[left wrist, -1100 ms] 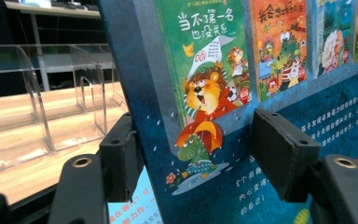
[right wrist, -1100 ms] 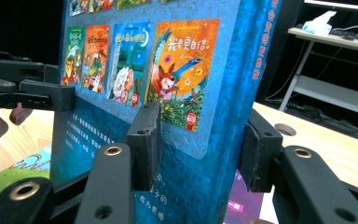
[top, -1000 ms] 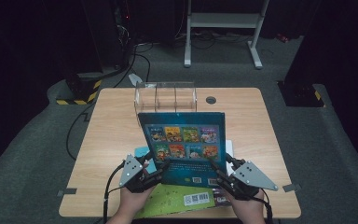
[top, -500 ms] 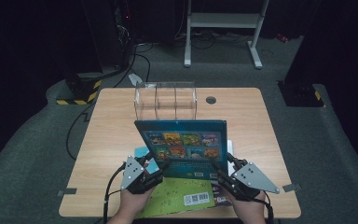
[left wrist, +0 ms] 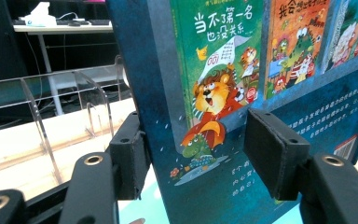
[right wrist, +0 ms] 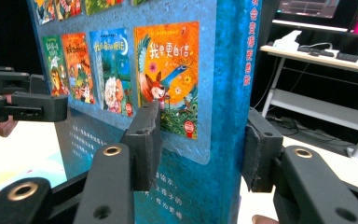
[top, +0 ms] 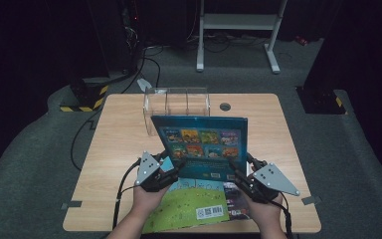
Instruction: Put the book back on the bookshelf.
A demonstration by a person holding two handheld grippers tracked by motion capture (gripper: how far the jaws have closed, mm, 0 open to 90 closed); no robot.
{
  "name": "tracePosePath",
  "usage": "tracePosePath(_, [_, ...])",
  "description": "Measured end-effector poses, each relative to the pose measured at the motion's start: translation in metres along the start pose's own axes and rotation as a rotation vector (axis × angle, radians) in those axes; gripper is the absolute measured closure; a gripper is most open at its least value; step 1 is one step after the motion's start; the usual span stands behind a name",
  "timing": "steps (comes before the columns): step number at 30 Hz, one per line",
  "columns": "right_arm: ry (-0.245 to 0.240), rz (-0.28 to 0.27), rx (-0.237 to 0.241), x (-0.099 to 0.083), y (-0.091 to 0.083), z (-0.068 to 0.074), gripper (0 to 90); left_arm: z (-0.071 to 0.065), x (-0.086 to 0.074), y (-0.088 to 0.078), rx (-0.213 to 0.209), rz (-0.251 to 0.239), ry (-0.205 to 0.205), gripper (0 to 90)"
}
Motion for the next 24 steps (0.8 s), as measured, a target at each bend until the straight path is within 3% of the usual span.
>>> tracePosePath(5, [0.019, 0.002, -0.008, 0.002, 0.012, -0.009, 53.6, 0.008, 0.001, 0.011, 0.004, -0.001, -0.017, 42.1])
tracePosePath(10, [-0.007, 0.003, -0.011, 0.003, 0.021, -0.009, 53.5, 0.015, -0.004, 0.015, 0.003, -0.011, -0.036, 42.0])
tracePosePath(13, [0.008, 0.006, -0.006, 0.001, 0.024, -0.008, 53.4, 0.016, -0.005, 0.014, 0.005, -0.003, -0.033, 42.0])
tracePosePath(19, [0.024, 0.006, 0.014, -0.001, 0.018, -0.004, 52.1, 0.013, -0.006, 0.009, -0.004, -0.006, -0.028, 41.1])
tracePosePath(24, [0.036, 0.013, 0.049, -0.001, 0.014, 0.002, 45.3, 0.012, -0.007, 0.003, 0.005, -0.011, -0.027, 39.6])
Point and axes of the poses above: each handheld gripper's, and its own axes: y roughly forward along the jaws, x roughly out of its top, z roughly to its left, the point moved 9 cm from there along y, roughly forward along the jaws, and after that the axes turned 3 degrees about z, right-handed, at the moved point
